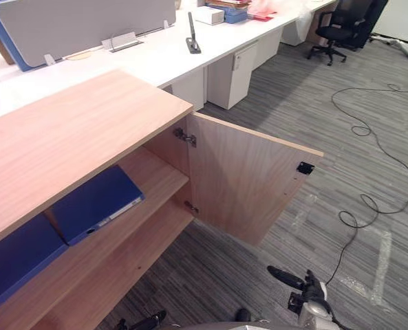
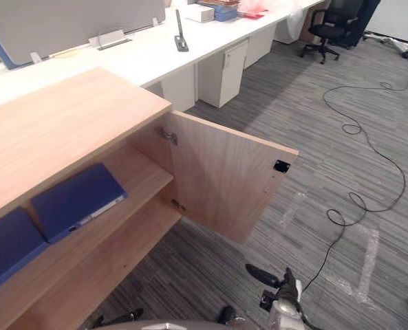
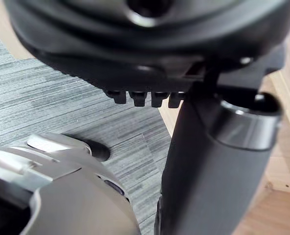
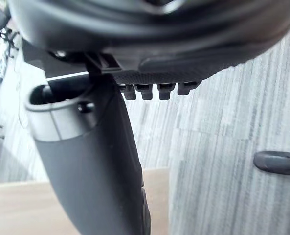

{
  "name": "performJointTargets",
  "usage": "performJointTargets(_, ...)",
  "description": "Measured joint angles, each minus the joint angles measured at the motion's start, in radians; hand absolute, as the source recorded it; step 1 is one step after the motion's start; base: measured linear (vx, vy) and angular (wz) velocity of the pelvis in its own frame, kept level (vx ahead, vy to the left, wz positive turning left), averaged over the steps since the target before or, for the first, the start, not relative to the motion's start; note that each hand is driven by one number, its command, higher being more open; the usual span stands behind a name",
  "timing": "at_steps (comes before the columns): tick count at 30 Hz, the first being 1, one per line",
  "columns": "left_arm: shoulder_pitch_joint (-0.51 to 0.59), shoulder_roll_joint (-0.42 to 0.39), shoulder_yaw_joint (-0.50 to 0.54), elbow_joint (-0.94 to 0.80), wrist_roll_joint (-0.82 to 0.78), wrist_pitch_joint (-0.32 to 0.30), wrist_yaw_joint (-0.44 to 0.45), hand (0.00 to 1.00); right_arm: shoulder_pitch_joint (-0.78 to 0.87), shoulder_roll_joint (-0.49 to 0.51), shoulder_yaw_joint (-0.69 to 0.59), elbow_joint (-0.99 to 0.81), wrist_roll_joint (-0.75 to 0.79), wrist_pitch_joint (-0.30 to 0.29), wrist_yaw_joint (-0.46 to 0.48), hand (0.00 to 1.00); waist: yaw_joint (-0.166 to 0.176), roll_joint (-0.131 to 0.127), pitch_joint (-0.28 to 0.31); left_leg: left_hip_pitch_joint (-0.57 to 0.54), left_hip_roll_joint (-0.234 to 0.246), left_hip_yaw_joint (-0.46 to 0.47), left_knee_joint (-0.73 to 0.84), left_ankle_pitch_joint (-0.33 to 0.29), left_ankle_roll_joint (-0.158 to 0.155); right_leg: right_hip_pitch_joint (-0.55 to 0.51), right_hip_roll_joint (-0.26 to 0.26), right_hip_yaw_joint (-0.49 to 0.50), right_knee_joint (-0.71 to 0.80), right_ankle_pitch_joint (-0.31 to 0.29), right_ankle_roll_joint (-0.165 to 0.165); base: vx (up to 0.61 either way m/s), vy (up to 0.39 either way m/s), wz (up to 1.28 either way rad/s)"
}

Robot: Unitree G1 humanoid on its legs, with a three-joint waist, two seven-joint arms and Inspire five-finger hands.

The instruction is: Walk over to the cabinet, pick up the folder, carry it to the office cabinet, place the folder inside the office cabinet, then close the office cabinet door

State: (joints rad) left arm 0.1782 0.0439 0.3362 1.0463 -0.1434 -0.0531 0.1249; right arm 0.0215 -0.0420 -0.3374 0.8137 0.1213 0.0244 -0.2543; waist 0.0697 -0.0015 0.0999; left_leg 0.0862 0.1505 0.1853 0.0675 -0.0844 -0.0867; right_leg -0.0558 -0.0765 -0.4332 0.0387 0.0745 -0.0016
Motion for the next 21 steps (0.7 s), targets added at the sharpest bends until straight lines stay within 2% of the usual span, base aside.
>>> performJointTargets(1,0.001,0.000,-0.005,0.000,0.000,0.000,0.000,1.00,-0.011,-0.007,-0.026,-0.004,0.003,0.000,-0.011,1.00,-0.001,0.008,-0.002,0.004,-0.002,0.005,-0.005,0.000,-0.001,0.025,0.013,0.005,-0.059,0.030,0.001,0.01,-0.004,-0.14)
performJointTargets(4,0.004,-0.004,-0.012,-0.002,-0.001,0.000,-0.001,1.00,-0.044,-0.013,-0.079,-0.011,0.022,0.001,-0.020,1.00,0.000,0.022,-0.009,0.000,-0.009,0.016,-0.013,0.000,-0.002,0.039,0.022,0.017,-0.125,0.068,0.001,0.00,0.023,-0.10)
performJointTargets(6,0.006,-0.006,-0.020,-0.003,-0.001,0.000,-0.001,1.00,-0.073,-0.031,-0.095,-0.016,0.037,0.001,-0.032,1.00,0.000,0.031,-0.009,0.001,-0.012,0.017,-0.016,-0.001,-0.002,0.038,0.022,0.020,-0.125,0.069,0.001,-0.01,0.047,-0.06)
performJointTargets(14,0.018,0.010,-0.057,-0.023,-0.001,-0.001,-0.016,1.00,-0.259,-0.189,-0.121,-0.001,0.048,-0.003,-0.056,1.00,-0.001,0.024,-0.004,0.004,-0.027,-0.002,-0.032,0.000,0.000,0.037,0.015,0.015,-0.128,0.071,0.005,0.00,0.045,0.03)
performJointTargets(21,0.036,0.017,-0.062,-0.023,-0.003,-0.001,-0.025,1.00,-0.545,-0.286,-0.102,0.205,0.190,-0.013,-0.056,1.00,0.002,0.019,0.001,0.006,-0.039,-0.008,-0.035,0.002,0.003,0.036,0.004,0.015,-0.128,0.075,0.010,0.00,0.048,0.02)
